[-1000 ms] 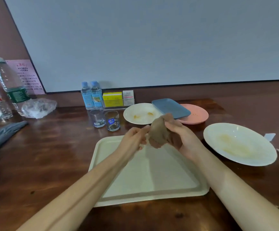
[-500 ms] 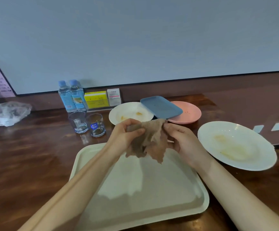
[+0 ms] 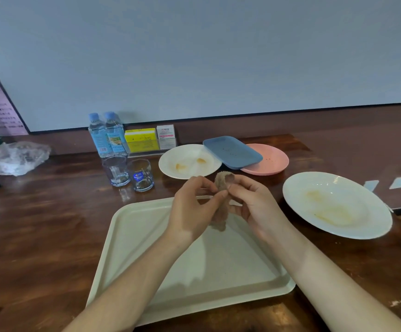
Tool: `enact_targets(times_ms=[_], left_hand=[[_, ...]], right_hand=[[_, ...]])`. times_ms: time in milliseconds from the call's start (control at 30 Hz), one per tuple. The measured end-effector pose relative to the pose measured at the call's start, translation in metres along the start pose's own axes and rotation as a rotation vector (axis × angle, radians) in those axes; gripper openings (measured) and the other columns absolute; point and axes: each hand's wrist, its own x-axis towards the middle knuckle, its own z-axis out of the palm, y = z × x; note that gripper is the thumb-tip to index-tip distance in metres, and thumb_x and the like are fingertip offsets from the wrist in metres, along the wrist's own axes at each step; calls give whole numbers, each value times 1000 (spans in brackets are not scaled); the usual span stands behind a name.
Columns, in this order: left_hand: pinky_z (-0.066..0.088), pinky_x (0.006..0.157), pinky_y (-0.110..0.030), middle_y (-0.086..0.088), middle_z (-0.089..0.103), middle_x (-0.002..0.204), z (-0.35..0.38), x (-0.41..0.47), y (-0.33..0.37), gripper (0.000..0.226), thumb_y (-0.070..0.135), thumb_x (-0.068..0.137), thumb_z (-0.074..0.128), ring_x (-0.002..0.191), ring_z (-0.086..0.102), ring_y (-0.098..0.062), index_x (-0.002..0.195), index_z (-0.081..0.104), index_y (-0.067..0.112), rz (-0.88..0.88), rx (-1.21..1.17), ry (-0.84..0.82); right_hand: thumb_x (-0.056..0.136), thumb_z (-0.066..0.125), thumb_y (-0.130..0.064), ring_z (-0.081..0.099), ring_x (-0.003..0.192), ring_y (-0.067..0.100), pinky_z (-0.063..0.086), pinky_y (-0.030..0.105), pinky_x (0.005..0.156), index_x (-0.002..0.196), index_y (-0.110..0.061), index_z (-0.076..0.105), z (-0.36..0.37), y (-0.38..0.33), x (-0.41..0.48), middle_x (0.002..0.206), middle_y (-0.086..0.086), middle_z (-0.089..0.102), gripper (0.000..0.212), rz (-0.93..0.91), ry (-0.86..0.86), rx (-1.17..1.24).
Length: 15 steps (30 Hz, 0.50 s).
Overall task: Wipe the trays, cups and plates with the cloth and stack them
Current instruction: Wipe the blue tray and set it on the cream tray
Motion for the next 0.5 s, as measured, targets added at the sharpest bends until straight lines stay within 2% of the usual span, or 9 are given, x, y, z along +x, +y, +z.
enact_targets(times_ms=[67, 167, 233, 333, 400, 500], left_hand=[[61, 67, -40, 0, 76, 87, 0, 3, -1, 15, 32, 89, 82, 81, 75, -20, 85, 68, 27, 31, -5, -9], [55, 70, -29, 2, 74, 87, -4, 2, 0, 26, 14, 96, 78, 83, 73, -12, 81, 69, 32, 77, 50, 2], [53, 69, -27, 6, 73, 85, -8, 1, 0, 28, 12, 96, 78, 80, 72, -9, 80, 68, 34, 94, 72, 29], [57, 73, -27, 7, 71, 90, -9, -3, -1, 18, 17, 94, 77, 85, 71, -12, 85, 70, 30, 163, 83, -10], [57, 77, -25, 7, 70, 93, -4, -7, 0, 15, 13, 94, 76, 91, 71, -14, 88, 71, 25, 212, 129, -55], [56, 74, -21, 6, 72, 93, 4, -9, 1, 17, 9, 97, 75, 88, 73, -11, 88, 71, 23, 157, 111, -65]], right_hand=[[100, 63, -5, 77, 99, 24, 62, 36, 81, 122, -9, 74, 1, -1, -1, 110, 11, 79, 24, -8, 9, 27], [97, 68, -3, 75, 89, 19, 61, 31, 74, 117, -8, 75, 0, -2, 0, 100, 9, 79, 22, -30, 58, 24], [96, 70, -3, 75, 90, 19, 60, 34, 77, 113, -11, 76, -3, -2, 3, 100, 8, 79, 20, -46, 122, 31], [96, 68, 0, 76, 87, 19, 62, 37, 81, 113, -12, 73, -6, -4, 7, 94, 7, 79, 21, -54, 218, 103], [96, 67, 1, 76, 82, 19, 61, 36, 77, 113, -11, 70, -6, -5, 6, 91, 9, 78, 21, -59, 218, 136], [96, 69, -1, 77, 90, 24, 59, 34, 76, 114, -12, 70, -5, -4, 4, 101, 16, 79, 21, -58, 208, 127]])
